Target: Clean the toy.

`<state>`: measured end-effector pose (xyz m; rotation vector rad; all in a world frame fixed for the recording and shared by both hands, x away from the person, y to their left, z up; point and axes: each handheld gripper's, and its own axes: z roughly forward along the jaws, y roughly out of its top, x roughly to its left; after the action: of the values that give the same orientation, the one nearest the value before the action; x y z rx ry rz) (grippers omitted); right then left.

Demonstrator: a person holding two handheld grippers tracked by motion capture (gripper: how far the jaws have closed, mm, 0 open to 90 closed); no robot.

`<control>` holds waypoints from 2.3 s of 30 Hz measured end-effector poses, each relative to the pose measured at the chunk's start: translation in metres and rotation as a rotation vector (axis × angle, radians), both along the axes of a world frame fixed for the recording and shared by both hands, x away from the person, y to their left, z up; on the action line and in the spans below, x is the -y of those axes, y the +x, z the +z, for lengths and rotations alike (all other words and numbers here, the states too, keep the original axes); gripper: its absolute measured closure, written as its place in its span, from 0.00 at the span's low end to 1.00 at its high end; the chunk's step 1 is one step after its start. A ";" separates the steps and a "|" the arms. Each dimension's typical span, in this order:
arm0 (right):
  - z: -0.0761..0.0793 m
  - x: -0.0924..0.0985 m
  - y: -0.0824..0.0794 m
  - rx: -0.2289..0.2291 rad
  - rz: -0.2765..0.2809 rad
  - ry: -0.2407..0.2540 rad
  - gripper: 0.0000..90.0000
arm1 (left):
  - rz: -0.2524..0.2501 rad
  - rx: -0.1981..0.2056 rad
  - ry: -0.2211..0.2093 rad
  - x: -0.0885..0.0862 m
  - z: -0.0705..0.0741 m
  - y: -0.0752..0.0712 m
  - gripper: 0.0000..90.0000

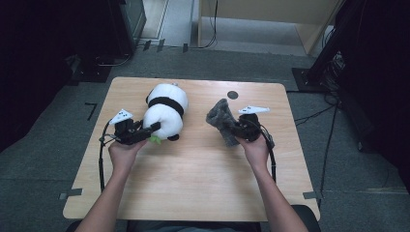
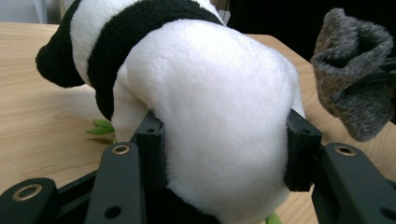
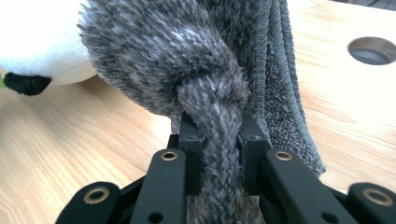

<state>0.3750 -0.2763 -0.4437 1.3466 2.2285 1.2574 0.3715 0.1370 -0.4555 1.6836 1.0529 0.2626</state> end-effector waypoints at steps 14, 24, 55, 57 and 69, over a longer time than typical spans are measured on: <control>-0.015 0.025 0.012 -0.003 -0.075 -0.054 0.85 | -0.016 -0.009 0.043 -0.020 -0.006 0.010 0.50; -0.039 0.048 0.025 -0.022 -0.154 -0.073 0.80 | -0.038 -0.028 0.082 -0.029 -0.019 0.016 0.43; -0.036 0.044 0.023 0.082 -0.158 -0.024 0.42 | -0.045 -0.054 0.165 -0.027 -0.015 0.015 0.11; -0.033 0.042 0.021 0.085 -0.155 -0.020 0.43 | -0.028 -0.051 0.164 -0.028 -0.015 0.015 0.11; -0.022 0.031 0.000 0.072 -0.093 -0.021 0.43 | -0.019 -0.043 0.146 -0.036 -0.009 0.007 0.00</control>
<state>0.3746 -0.3073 -0.4656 1.3589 2.1001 1.2275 0.3784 0.1726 -0.4641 1.8361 1.0707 0.2979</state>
